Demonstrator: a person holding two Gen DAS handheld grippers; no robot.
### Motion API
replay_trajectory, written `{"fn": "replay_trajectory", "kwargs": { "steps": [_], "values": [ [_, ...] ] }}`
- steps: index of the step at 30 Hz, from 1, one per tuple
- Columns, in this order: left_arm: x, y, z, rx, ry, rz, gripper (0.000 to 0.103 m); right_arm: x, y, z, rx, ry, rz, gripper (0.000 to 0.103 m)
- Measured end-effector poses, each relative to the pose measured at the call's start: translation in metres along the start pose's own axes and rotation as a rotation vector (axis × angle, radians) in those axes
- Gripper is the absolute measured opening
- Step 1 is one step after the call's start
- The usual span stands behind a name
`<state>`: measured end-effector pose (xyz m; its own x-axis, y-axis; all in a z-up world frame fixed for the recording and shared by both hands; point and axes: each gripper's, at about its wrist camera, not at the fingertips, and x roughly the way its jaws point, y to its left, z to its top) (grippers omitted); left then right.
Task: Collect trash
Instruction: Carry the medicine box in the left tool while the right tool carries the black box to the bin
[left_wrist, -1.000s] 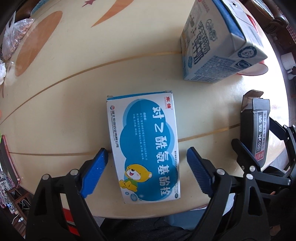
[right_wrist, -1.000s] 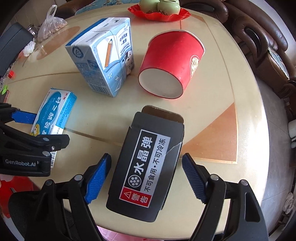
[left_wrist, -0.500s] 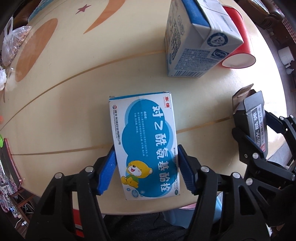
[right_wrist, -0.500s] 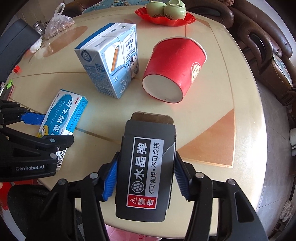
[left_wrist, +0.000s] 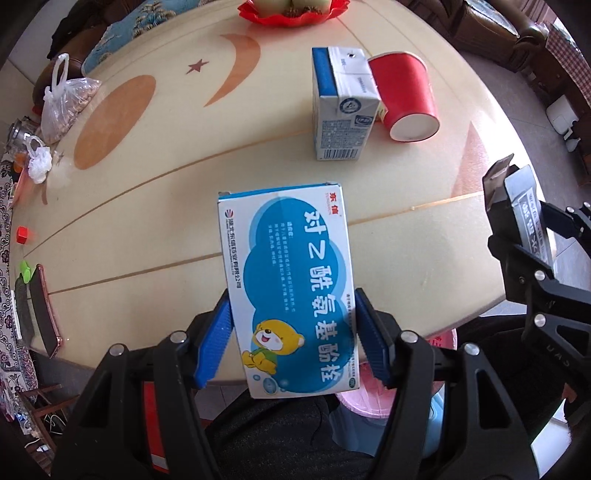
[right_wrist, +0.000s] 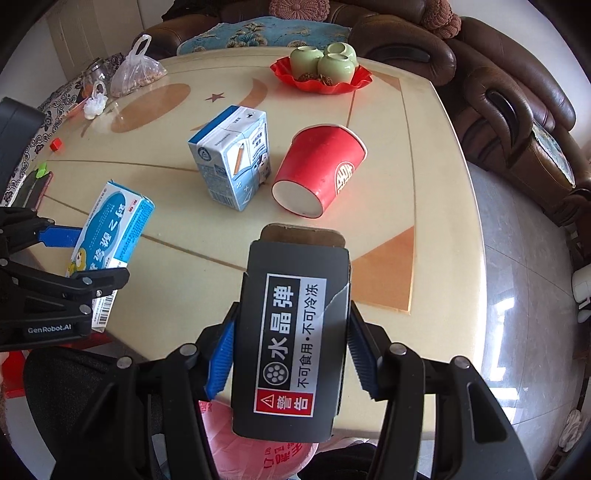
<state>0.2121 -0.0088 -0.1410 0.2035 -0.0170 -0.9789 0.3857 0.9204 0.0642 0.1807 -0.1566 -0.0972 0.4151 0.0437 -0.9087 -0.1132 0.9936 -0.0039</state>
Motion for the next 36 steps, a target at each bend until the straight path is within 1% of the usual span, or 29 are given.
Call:
{"fn": "replay_trajectory", "kwargs": {
  "steps": [1, 4, 5, 7, 10, 13, 17, 20, 23, 33, 36],
  "values": [
    [-0.014, 0.005, -0.001, -0.001, -0.017, 0.004, 0.062, -0.006, 0.001, -0.005, -0.001, -0.007, 0.003, 0.054],
    [-0.033, 0.007, -0.015, -0.008, -0.063, 0.008, 0.062, -0.023, 0.006, -0.022, -0.014, -0.032, 0.008, 0.054],
    [-0.051, 0.014, -0.013, -0.008, -0.076, 0.005, 0.062, -0.028, 0.008, -0.028, -0.019, -0.037, 0.012, 0.054],
    [-0.063, 0.011, -0.026, -0.003, -0.105, 0.012, 0.062, -0.038, 0.013, -0.041, -0.028, -0.050, 0.016, 0.054],
    [-0.071, 0.009, -0.035, -0.003, -0.133, 0.014, 0.062, -0.050, 0.017, -0.057, -0.033, -0.066, 0.027, 0.054],
    [-0.068, 0.003, -0.045, -0.002, -0.143, -0.003, 0.062, -0.060, 0.021, -0.071, -0.036, -0.079, 0.037, 0.054],
    [-0.072, -0.016, -0.069, 0.019, -0.163, 0.019, 0.062, -0.070, 0.024, -0.092, -0.038, -0.087, 0.045, 0.054],
    [-0.073, -0.027, -0.086, 0.027, -0.162, -0.009, 0.062, -0.073, 0.025, -0.108, -0.028, -0.084, 0.053, 0.054],
    [-0.067, -0.035, -0.098, 0.028, -0.170, 0.001, 0.062, -0.072, 0.027, -0.121, -0.030, -0.078, 0.045, 0.054],
    [-0.035, -0.058, -0.126, 0.055, -0.108, -0.042, 0.062, -0.052, 0.031, -0.156, 0.011, -0.017, 0.073, 0.054],
    [-0.024, -0.063, -0.131, 0.059, -0.091, -0.040, 0.062, -0.045, 0.032, -0.165, 0.023, -0.004, 0.076, 0.054]
  ]
}}
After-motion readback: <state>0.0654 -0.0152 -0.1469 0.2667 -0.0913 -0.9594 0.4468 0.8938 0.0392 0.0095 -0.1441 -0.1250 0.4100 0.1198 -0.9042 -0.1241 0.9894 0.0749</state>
